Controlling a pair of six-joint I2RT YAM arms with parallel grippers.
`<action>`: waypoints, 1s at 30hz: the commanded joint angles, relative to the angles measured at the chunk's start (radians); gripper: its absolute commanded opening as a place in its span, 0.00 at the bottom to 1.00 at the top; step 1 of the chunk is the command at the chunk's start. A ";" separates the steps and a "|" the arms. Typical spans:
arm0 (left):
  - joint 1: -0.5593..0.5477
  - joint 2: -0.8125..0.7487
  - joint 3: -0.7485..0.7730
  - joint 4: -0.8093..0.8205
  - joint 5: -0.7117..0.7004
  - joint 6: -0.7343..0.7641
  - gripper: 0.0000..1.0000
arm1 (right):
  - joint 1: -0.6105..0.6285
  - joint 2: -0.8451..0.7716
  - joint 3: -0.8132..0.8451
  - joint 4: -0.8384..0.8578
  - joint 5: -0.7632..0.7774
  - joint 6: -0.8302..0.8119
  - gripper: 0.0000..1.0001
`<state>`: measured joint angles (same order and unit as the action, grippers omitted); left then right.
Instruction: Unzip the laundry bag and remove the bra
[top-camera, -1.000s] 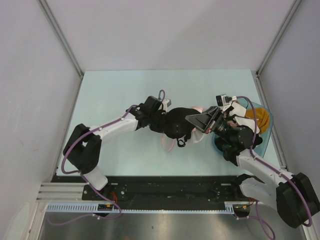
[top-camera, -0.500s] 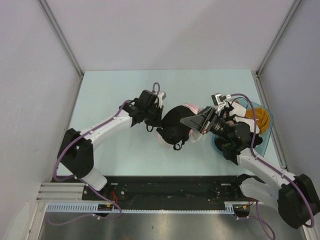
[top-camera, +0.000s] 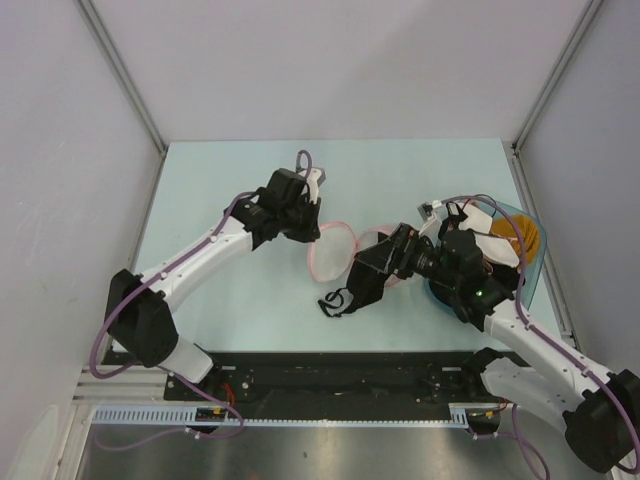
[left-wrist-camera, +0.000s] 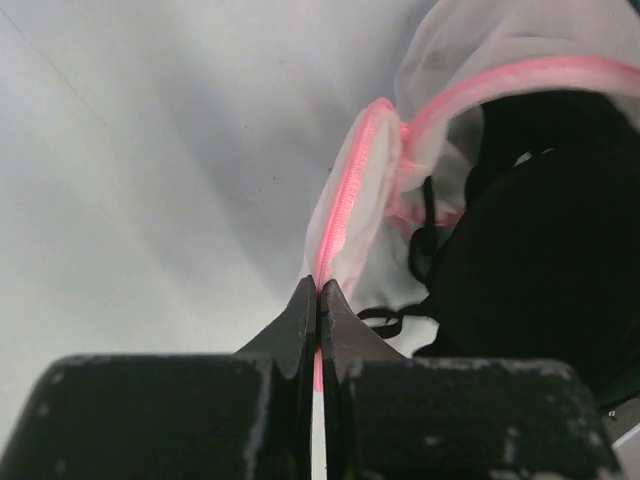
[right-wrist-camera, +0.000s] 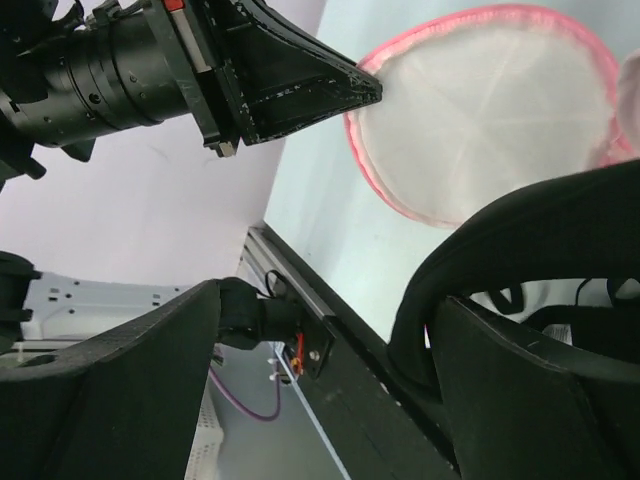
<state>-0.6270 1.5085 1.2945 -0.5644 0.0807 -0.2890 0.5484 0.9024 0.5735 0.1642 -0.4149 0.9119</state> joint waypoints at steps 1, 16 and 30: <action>-0.002 -0.013 -0.038 0.003 0.007 -0.006 0.00 | 0.012 -0.057 0.066 -0.147 0.005 -0.068 0.86; -0.002 -0.016 -0.055 0.018 0.030 0.004 0.00 | 0.117 -0.039 0.072 -0.305 0.315 -0.087 0.00; 0.000 -0.025 -0.078 -0.005 -0.045 0.030 0.00 | 0.176 -0.237 0.462 -0.239 0.393 -0.240 0.00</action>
<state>-0.6270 1.5085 1.2335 -0.5644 0.0483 -0.2859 0.7208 0.7052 0.9356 -0.1558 -0.1230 0.7418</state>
